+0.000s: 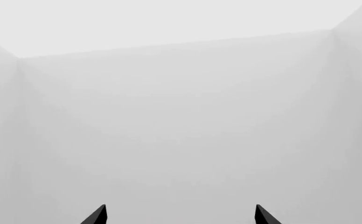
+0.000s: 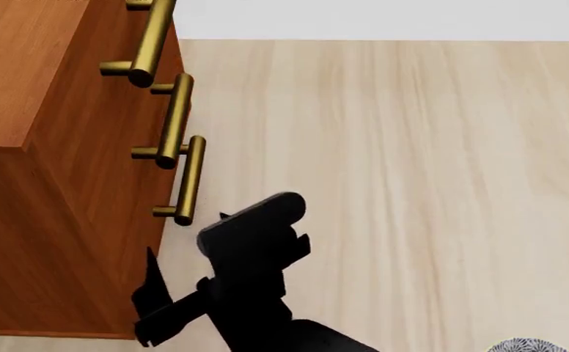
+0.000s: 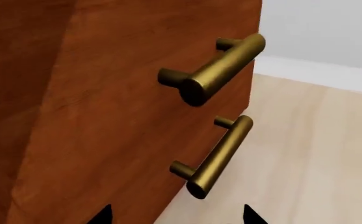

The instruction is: Close the bottom drawer of the cabinet and open the top drawer.

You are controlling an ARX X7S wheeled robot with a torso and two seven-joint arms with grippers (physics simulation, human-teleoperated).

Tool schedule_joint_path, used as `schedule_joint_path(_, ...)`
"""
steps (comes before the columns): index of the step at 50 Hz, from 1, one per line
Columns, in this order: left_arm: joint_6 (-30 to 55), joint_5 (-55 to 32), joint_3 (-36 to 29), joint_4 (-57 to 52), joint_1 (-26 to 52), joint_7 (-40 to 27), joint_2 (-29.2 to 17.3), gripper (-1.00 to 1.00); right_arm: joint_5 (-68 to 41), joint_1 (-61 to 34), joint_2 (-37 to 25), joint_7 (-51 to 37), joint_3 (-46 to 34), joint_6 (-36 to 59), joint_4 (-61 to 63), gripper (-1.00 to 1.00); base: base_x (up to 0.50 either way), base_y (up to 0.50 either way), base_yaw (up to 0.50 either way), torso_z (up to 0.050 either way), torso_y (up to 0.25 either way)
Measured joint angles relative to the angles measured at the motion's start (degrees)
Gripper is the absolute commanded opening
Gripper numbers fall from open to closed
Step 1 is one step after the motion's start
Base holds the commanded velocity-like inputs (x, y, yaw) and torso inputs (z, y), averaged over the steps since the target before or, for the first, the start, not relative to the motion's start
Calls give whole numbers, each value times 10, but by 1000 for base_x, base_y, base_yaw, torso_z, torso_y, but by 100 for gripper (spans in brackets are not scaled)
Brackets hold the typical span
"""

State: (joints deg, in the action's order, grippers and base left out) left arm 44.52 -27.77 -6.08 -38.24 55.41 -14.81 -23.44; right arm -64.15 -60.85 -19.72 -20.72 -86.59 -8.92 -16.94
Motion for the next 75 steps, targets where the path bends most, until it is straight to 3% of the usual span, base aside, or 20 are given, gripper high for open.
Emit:
schedule_joint_path(16,8,-7,-5,-8,6,-7,3,100,-37,25,-87,-80,46,-39,127,100,0,0,0,0,0)
schedule_joint_path(34,11,-10,-9,-8,15,-10,3,100,-183,51,-131,-52,138,-105,199,100,0,0,0,0,0)
schedule_joint_path(51,10,-13,-11,-6,21,-12,2,100,-323,48,-134,-26,214,-126,246,100,0,0,0,0,0)
schedule_joint_path(75,6,-16,-10,-3,21,-14,-2,100,-462,9,-88,2,272,-105,241,100,0,0,0,0,0)
